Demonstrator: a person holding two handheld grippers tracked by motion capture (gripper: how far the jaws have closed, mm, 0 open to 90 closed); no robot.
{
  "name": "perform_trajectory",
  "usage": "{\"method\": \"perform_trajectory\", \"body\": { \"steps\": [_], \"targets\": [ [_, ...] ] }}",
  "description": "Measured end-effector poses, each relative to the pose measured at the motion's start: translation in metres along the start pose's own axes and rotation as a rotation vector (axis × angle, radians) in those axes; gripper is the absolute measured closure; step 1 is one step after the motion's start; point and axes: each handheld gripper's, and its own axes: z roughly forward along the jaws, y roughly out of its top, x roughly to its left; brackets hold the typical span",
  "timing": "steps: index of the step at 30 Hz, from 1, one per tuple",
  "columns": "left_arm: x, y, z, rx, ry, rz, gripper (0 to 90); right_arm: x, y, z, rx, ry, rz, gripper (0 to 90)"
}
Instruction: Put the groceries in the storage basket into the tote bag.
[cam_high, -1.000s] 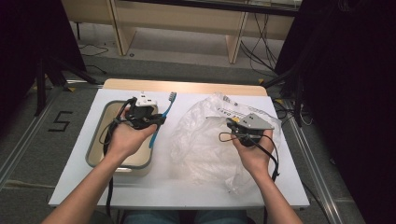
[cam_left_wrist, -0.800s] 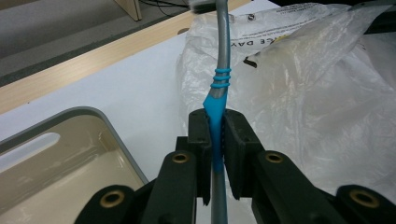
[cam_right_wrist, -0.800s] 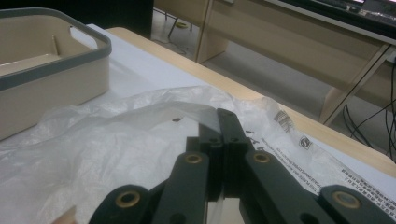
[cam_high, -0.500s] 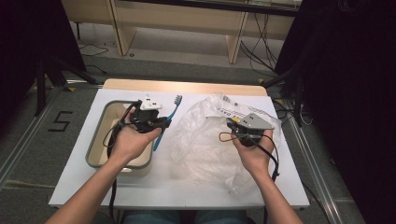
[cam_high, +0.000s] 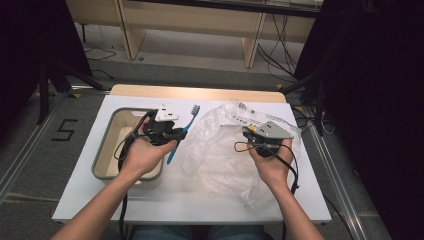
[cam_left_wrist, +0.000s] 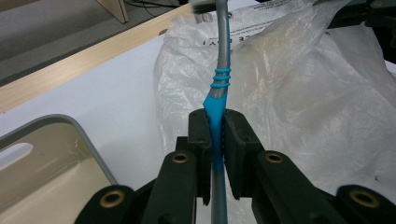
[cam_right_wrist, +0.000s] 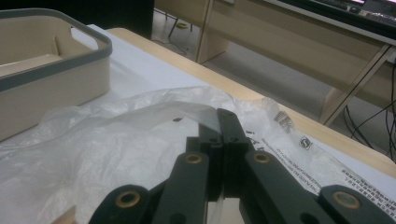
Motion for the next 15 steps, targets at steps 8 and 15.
{"method": "perform_trajectory", "body": {
  "steps": [8,15],
  "targets": [
    [-0.008,-0.001,0.003,0.007,-0.015,0.018,81.5,-0.001,0.0,-0.001,-0.001,-0.001,-0.001,90.0],
    [-0.015,0.001,0.005,0.008,-0.026,0.035,81.5,0.0,0.0,0.0,-0.001,-0.001,0.0,90.0]
  ]
}}
